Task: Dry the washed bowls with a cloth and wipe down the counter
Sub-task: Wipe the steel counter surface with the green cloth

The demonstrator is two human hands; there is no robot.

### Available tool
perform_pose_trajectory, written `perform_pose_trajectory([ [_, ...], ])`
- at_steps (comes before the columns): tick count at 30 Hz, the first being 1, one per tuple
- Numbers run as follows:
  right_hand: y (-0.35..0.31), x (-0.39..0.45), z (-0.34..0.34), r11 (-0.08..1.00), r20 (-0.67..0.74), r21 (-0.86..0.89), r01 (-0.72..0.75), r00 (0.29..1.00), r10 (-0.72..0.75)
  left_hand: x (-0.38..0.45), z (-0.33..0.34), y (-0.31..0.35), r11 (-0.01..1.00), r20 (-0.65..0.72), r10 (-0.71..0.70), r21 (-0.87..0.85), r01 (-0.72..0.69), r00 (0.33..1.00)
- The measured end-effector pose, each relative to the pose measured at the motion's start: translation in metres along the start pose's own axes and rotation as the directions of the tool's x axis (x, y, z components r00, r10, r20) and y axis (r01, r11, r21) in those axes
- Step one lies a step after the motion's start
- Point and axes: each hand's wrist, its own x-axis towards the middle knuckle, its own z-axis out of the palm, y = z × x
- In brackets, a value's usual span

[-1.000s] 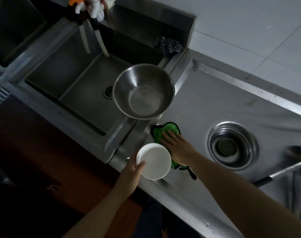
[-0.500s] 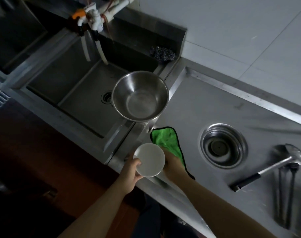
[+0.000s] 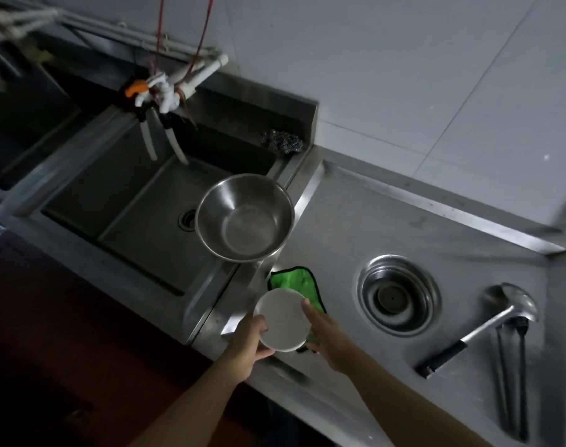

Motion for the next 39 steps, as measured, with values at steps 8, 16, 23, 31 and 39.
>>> perform_pose_trajectory([
  [8, -0.038, 0.007, -0.042, 0.993, -0.177, 0.063, 0.103, 0.98, -0.091, 0.015, 0.07, 0.045, 0.998, -0.02, 0.016, 0.066, -0.014, 1.0],
  [16, -0.076, 0.056, -0.088, 0.967, -0.344, 0.235, 0.103, 0.939, -0.016, 0.06, 0.135, 0.093, 0.999, 0.007, 0.006, 0.043, -0.006, 1.0],
  [23, -0.078, 0.084, -0.101, 0.963, -0.423, 0.219, 0.157, 0.904, -0.051, 0.088, 0.152, 0.106, 0.998, 0.031, 0.015, 0.055, -0.017, 0.999],
  [31, -0.066, 0.077, -0.088, 0.961, -0.445, 0.107, 0.256, 0.876, -0.185, 0.092, 0.137, 0.092, 0.976, 0.075, 0.178, 0.113, -0.186, 0.981],
  [39, 0.016, 0.039, -0.044, 0.906, -0.66, -0.404, 0.124, 0.646, -0.383, 0.077, 0.077, 0.045, 0.849, 0.101, 0.318, 0.413, -0.33, 0.943],
])
